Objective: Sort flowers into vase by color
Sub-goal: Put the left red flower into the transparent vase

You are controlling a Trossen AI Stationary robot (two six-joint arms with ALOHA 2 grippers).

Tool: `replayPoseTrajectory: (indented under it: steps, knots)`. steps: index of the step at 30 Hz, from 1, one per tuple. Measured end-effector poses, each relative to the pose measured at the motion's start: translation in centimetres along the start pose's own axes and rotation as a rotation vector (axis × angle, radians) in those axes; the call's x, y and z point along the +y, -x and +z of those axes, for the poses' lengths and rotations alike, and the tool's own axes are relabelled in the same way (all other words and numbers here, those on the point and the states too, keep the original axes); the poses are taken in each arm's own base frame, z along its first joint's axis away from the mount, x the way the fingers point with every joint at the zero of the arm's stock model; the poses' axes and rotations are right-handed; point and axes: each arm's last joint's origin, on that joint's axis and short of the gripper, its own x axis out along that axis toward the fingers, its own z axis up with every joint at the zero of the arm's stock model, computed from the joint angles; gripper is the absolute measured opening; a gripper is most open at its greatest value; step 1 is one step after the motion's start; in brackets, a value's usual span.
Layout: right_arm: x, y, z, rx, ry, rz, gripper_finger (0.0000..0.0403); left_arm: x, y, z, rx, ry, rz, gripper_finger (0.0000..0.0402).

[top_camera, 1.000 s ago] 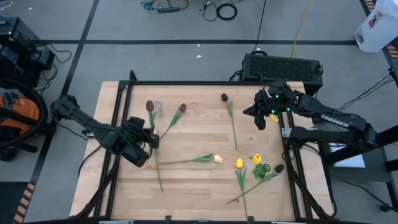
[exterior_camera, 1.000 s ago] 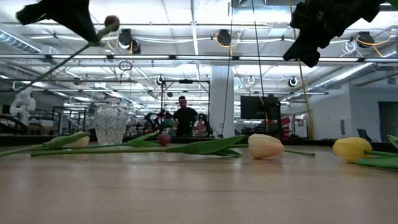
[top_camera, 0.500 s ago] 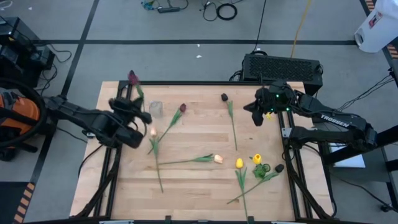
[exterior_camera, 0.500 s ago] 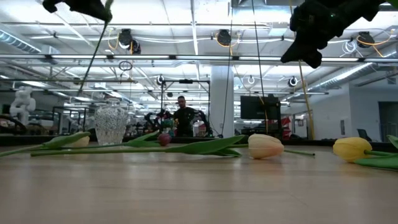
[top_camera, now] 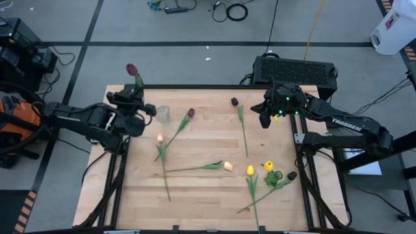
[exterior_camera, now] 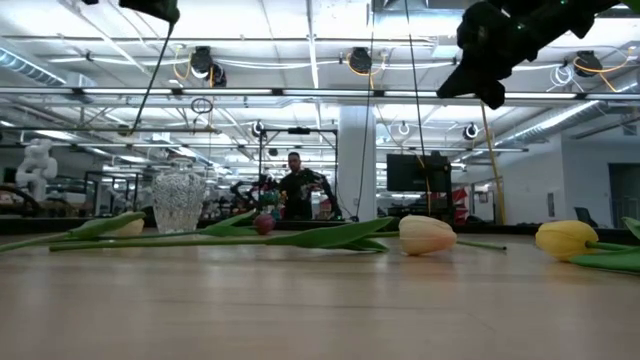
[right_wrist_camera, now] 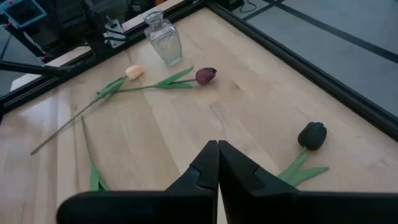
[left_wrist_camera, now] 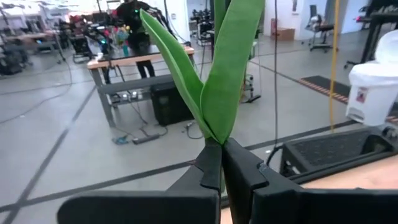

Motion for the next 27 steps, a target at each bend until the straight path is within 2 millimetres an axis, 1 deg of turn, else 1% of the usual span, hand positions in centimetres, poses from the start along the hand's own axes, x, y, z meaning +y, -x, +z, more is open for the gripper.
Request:
replayPoseTrajectory:
  steps: [4,9,13,16,21,25,27]
  knots:
    - [-0.1,-0.5,-0.1,0.019,-0.017,-0.004,0.0000,-0.6,-1.0,0.9,0.029,-0.039,-0.015,0.0008]
    - [-0.2,-1.1,0.0,0.019,-0.019,-0.004,0.0000,-1.6,-2.6,2.5,0.032,-0.090,-0.090,0.0008]
    - [-0.2,-1.3,0.1,0.012,-0.014,-0.001,0.0000,-1.7,-4.1,4.0,0.002,-0.128,-0.213,0.0008]
    - [-0.2,-1.4,0.1,0.019,-0.004,0.000,0.0000,-1.5,-5.3,4.4,-0.013,-0.138,-0.288,0.0008]
    - [-0.2,-1.4,0.1,0.020,-0.008,0.003,0.0000,-0.5,-6.6,3.5,-0.111,-0.059,-0.389,0.0008]
    - [-0.2,-1.4,0.1,0.023,-0.024,0.006,0.0000,0.5,-6.8,2.0,-0.173,-0.010,-0.465,0.0008]
    - [-0.2,-1.4,0.1,0.022,-0.025,0.006,0.0000,1.0,-6.6,1.6,-0.183,0.002,-0.488,0.0008]
